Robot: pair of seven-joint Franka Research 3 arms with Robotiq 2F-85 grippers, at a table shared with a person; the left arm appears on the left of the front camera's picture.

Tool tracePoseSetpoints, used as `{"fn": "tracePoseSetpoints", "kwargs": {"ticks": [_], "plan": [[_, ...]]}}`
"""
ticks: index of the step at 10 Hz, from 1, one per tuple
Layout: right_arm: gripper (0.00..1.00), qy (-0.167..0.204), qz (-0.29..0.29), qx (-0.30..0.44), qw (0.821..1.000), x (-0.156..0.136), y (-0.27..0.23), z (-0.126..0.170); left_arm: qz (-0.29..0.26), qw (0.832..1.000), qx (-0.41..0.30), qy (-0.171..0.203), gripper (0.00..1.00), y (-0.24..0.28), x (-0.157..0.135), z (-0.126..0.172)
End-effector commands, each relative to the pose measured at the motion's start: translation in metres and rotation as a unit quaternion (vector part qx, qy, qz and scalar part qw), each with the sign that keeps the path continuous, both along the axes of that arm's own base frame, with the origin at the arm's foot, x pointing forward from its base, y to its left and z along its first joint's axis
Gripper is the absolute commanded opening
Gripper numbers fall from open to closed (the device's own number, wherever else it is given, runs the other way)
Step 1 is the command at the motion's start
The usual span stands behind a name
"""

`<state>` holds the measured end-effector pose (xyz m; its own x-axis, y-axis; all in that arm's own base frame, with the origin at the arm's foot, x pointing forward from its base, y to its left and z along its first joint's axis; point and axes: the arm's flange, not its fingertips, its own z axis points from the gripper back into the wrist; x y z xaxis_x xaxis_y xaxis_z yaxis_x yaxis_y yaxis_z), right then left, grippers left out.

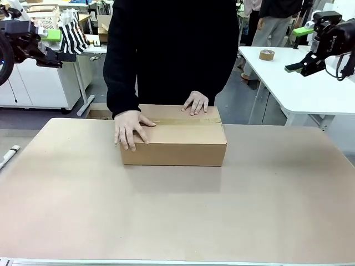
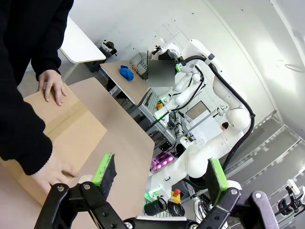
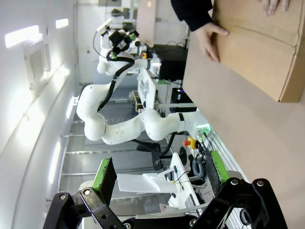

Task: Pack the gift set into the box.
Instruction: Press and hold the closed box until the human finishes sealing it.

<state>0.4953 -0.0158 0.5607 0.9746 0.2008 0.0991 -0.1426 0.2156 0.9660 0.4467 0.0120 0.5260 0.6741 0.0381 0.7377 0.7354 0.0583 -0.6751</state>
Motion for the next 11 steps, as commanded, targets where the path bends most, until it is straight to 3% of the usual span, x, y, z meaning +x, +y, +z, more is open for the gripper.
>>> {"fn": "tracePoseSetpoints", "kwargs": {"ticks": [1,11], "plan": [[1.0,0.005,-0.006,-0.01,1.0,0.0001,0.0034,0.0026,-0.001,1.0,0.005,0.008,1.0,0.0002,-0.0042,0.0008],[1.0,0.005,-0.006,-0.01,1.0,0.0001,0.0034,0.0026,-0.001,1.0,0.005,0.008,1.0,0.0002,-0.0042,0.0008]]}}
